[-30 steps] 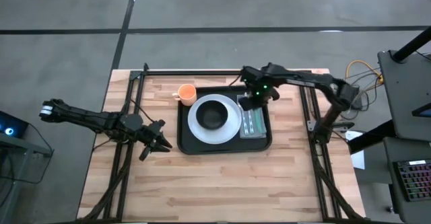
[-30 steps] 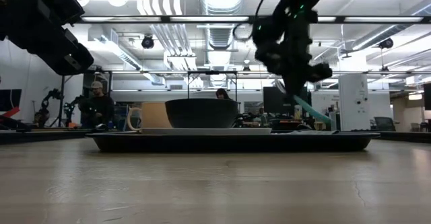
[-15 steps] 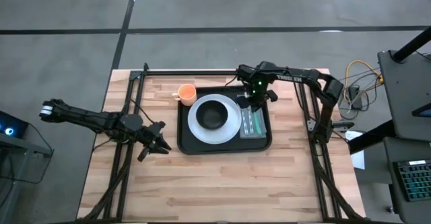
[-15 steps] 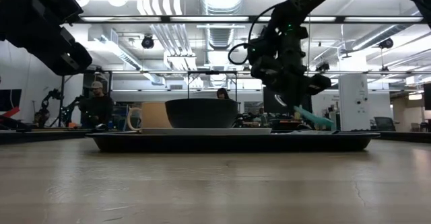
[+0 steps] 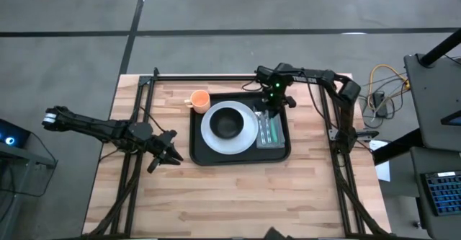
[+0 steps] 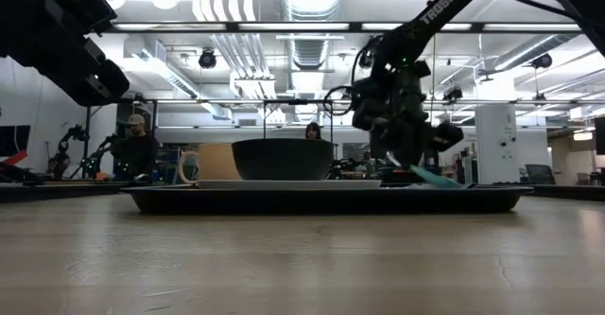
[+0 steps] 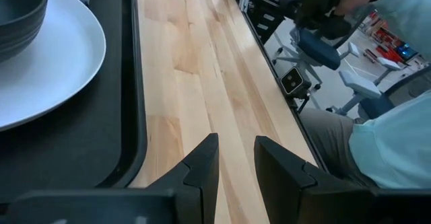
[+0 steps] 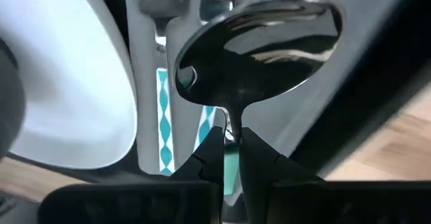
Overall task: Set up tray
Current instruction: Put the white spoon on the gray napkin to the right of the white knife, then return to Home Position
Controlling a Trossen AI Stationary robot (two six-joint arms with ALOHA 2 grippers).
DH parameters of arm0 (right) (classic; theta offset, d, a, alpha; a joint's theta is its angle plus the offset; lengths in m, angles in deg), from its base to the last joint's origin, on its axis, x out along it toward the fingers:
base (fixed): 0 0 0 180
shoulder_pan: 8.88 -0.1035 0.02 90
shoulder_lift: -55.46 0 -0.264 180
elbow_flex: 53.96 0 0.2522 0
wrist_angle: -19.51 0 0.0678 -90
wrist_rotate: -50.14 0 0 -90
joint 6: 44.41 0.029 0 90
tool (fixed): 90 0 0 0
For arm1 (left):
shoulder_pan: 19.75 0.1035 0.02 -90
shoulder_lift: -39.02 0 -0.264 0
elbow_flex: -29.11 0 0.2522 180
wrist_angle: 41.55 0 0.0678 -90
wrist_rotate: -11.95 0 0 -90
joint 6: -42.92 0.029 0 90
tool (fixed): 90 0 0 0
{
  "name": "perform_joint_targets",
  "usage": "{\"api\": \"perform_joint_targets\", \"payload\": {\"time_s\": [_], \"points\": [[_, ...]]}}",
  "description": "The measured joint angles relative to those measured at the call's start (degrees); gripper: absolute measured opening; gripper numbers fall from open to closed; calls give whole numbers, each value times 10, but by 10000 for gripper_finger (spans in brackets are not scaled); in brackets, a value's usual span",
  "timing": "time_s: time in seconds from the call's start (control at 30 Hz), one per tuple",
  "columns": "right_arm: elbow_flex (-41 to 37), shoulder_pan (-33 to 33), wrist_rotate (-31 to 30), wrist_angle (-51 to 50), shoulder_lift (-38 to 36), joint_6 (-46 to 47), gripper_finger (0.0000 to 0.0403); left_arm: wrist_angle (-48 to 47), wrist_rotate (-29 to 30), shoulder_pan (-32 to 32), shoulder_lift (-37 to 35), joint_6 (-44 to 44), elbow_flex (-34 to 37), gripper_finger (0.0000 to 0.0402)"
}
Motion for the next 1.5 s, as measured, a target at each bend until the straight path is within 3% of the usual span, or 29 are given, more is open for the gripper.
{"api": "perform_joint_targets", "payload": {"time_s": [0.5,0.67,1.07,1.3,1.5], "points": [[-2,32,-10,40,42,-27,13,0,-7,0,0,-9,0,76],[-6,30,-56,43,42,-25,38,0,-20,0,0,-11,0,76],[-9,18,-51,40,37,-13,55,0,-35,0,0,-11,0,76],[-10,14,-42,29,-15,2,68,0,-46,0,0,-11,0,76],[-7,8,-43,18,-122,-40,75,0,-46,0,0,-12,0,76]]}}
